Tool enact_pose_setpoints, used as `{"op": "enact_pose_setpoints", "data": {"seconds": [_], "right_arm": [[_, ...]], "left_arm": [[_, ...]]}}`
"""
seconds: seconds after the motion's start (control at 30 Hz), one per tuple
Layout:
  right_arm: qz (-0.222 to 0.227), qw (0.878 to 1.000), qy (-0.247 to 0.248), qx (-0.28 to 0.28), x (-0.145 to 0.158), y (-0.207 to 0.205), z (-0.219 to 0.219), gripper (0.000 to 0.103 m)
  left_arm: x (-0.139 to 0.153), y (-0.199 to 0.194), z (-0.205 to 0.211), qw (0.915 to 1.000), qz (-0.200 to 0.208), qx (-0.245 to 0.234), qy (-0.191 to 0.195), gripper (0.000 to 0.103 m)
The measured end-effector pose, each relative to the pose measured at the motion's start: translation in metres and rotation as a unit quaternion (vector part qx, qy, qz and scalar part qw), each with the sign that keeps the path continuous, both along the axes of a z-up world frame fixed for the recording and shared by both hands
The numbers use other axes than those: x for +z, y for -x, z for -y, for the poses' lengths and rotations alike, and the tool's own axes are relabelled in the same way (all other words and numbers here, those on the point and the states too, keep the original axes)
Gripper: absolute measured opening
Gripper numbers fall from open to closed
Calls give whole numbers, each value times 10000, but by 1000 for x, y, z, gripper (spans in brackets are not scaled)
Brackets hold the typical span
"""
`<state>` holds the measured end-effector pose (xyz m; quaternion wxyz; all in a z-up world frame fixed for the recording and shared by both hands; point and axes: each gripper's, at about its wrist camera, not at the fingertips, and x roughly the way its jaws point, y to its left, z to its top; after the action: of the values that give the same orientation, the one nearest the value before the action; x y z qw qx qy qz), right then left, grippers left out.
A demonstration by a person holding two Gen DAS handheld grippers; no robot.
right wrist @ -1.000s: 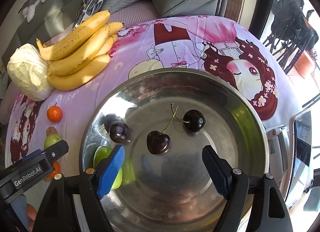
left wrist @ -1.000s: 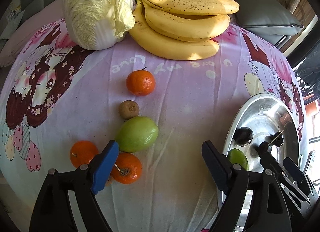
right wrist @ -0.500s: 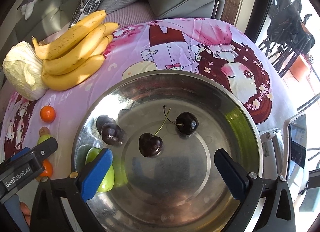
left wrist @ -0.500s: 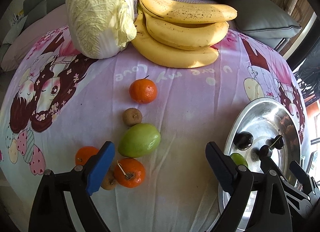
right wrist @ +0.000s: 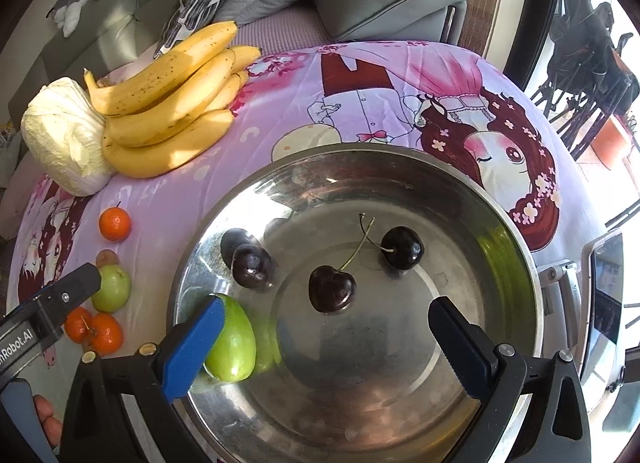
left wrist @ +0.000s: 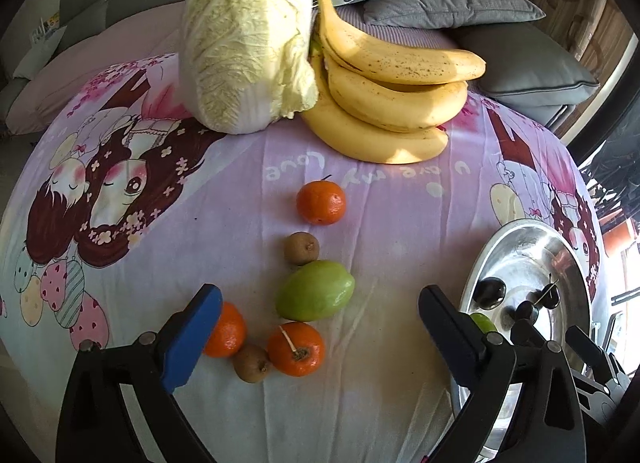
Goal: Organize fruits
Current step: 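Withdraw both tools from the bowl back toward the fruit row, then move the left tool to an orange tangerine while the right tool approaches the stemmed tangerine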
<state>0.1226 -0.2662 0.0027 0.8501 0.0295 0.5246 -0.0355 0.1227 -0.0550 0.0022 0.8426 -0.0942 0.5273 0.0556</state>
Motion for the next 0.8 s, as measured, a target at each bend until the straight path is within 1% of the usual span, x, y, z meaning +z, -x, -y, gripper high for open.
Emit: {"op": "enact_pose_setpoints", "data": {"seconds": [0.27, 0.53, 0.8], "right_arm": [[34, 9992, -110, 393, 1, 3, -31, 103], [122, 9945, -321, 992, 3, 7, -70, 103], [92, 9877, -501, 1476, 0, 11, -102, 103]], "left_arm": [[1, 11, -36, 9991, 65, 406, 44, 99], [0, 19, -62, 9974, 47, 718, 90, 99], [-1, 27, -85, 9951, 29, 985, -55, 99]]}}
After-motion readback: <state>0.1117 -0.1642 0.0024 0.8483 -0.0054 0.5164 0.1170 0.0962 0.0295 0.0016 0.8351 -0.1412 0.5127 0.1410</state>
